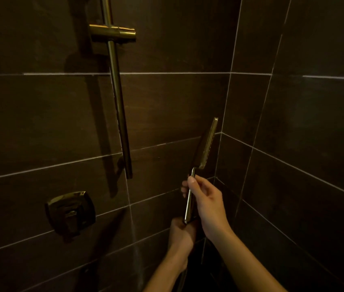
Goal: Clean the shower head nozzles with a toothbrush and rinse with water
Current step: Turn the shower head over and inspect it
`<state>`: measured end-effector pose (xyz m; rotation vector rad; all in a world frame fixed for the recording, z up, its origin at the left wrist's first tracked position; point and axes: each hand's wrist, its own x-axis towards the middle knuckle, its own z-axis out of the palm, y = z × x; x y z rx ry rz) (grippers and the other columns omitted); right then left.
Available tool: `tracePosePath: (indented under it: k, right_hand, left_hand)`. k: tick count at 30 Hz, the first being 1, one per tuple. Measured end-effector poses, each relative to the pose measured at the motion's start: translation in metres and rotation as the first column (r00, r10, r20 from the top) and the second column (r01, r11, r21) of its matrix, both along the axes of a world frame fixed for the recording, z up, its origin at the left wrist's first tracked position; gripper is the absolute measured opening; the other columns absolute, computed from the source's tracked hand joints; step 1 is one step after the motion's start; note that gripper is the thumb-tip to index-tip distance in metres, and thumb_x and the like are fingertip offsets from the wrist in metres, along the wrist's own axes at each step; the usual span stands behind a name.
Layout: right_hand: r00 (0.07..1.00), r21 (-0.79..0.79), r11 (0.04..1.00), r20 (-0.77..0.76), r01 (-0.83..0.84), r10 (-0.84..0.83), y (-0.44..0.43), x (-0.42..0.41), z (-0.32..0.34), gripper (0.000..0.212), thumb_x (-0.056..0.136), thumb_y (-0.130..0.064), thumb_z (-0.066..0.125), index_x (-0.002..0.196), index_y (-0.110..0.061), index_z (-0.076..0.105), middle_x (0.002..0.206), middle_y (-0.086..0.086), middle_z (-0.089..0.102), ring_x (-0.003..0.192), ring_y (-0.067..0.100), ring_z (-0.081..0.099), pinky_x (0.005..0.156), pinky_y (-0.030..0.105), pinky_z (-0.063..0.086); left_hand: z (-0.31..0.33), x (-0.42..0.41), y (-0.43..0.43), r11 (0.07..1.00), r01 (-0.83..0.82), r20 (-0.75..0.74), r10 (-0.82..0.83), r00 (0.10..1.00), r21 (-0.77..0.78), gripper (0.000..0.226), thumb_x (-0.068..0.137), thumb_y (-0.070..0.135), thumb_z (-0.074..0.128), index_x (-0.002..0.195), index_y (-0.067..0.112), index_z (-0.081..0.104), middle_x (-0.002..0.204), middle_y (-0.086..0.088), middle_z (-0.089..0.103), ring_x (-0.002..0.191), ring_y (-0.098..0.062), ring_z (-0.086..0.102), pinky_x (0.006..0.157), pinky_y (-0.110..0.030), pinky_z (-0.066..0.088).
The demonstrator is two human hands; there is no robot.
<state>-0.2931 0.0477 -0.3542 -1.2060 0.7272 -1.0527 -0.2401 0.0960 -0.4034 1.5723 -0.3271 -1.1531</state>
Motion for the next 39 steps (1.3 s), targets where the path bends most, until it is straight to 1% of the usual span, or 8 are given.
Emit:
tracePosePath:
  k: [4, 7, 11, 17, 21, 25, 31, 39]
  right_hand:
    - [0.994, 0.090, 0.993, 0.093, -0.071, 0.063, -0.002, 0.002, 0.002, 0.033, 0.106, -0.027, 0.042, 0.121, -0.009, 0.066, 0.106, 0.014, 0.077, 0.100, 0.026, 0.073, 0.090, 0.039, 0.057]
    - [0.988, 0.127, 0.984, 0.104, -0.124, 0.112, -0.003, 0.001, 0.006, 0.034, 0.106, -0.026, 0.041, 0.115, -0.008, 0.068, 0.103, 0.014, 0.076, 0.099, 0.028, 0.070, 0.087, 0.039, 0.055]
    - [0.990, 0.138, 0.985, 0.106, -0.105, 0.090, -0.004, 0.003, 0.010, 0.027, 0.105, -0.023, 0.045, 0.111, -0.013, 0.068, 0.096, 0.011, 0.073, 0.090, 0.023, 0.068, 0.084, 0.037, 0.054]
    - [0.983, 0.231, 0.963, 0.150, -0.137, 0.104, -0.008, 0.003, 0.012, 0.032, 0.106, -0.024, 0.041, 0.104, -0.009, 0.069, 0.079, 0.008, 0.070, 0.073, 0.018, 0.063, 0.075, 0.034, 0.051]
    - [0.996, -0.009, 0.996, -0.037, -0.085, 0.084, -0.002, 0.004, 0.010, 0.024, 0.101, -0.035, 0.052, 0.109, -0.022, 0.070, 0.101, 0.005, 0.073, 0.097, 0.022, 0.067, 0.091, 0.041, 0.051]
    - [0.974, -0.271, 0.962, -0.210, 0.022, -0.082, -0.002, 0.006, 0.004, 0.012, 0.091, -0.034, 0.069, 0.094, -0.022, 0.071, 0.093, 0.000, 0.071, 0.094, 0.016, 0.068, 0.094, 0.046, 0.055]
    - [0.987, -0.045, 0.986, 0.030, -0.159, 0.160, -0.010, 0.004, 0.002, 0.023, 0.103, -0.019, 0.050, 0.121, -0.023, 0.062, 0.120, 0.007, 0.073, 0.111, 0.018, 0.071, 0.098, 0.037, 0.054]
    - [0.986, -0.004, 0.991, 0.096, -0.136, 0.135, -0.015, -0.004, 0.004, 0.027, 0.093, -0.026, 0.061, 0.114, -0.014, 0.071, 0.101, 0.008, 0.070, 0.099, 0.026, 0.066, 0.093, 0.043, 0.050]
  left_hand:
    - [0.001, -0.003, 0.000, 1.000, -0.004, 0.013, 0.004, 1.000, -0.028, 0.017, 0.092, 0.024, 0.063, 0.102, 0.019, 0.049, 0.096, -0.006, 0.062, 0.081, -0.018, 0.061, 0.065, -0.031, 0.049]
    - [0.000, -0.005, 0.002, 0.999, -0.010, 0.001, 0.010, 1.000, -0.045, 0.019, 0.090, 0.023, 0.065, 0.089, 0.025, 0.046, 0.099, -0.009, 0.065, 0.090, -0.024, 0.066, 0.081, -0.039, 0.057]
    - [0.005, -0.003, 0.007, 0.999, -0.012, 0.013, 0.013, 1.000, -0.030, 0.020, 0.089, 0.028, 0.065, 0.089, 0.023, 0.046, 0.095, -0.008, 0.063, 0.082, -0.020, 0.062, 0.065, -0.030, 0.049]
    - [0.005, -0.005, 0.006, 0.998, 0.056, -0.011, -0.056, 0.998, 0.015, 0.016, 0.095, 0.023, 0.057, 0.090, 0.028, 0.042, 0.102, -0.005, 0.061, 0.085, -0.018, 0.062, 0.068, -0.030, 0.049]
    - [0.004, -0.002, 0.001, 0.999, 0.032, 0.017, -0.032, 0.999, 0.018, 0.016, 0.096, 0.024, 0.056, 0.092, 0.025, 0.041, 0.096, -0.005, 0.057, 0.079, -0.017, 0.058, 0.063, -0.029, 0.046]
    - [0.004, 0.003, -0.004, 0.999, 0.041, 0.071, -0.041, 0.997, 0.005, 0.014, 0.093, 0.025, 0.060, 0.089, 0.021, 0.047, 0.089, -0.007, 0.060, 0.071, -0.017, 0.057, 0.060, -0.029, 0.046]
    - [0.002, 0.001, -0.004, 0.999, 0.024, 0.014, -0.023, 1.000, -0.025, 0.019, 0.088, 0.027, 0.066, 0.098, 0.024, 0.050, 0.104, -0.010, 0.065, 0.093, -0.025, 0.066, 0.085, -0.043, 0.056]
    - [0.001, 0.004, -0.004, 0.998, 0.011, -0.011, -0.012, 1.000, -0.064, 0.025, 0.086, 0.025, 0.068, 0.103, 0.024, 0.050, 0.104, -0.008, 0.065, 0.093, -0.023, 0.066, 0.084, -0.040, 0.056]
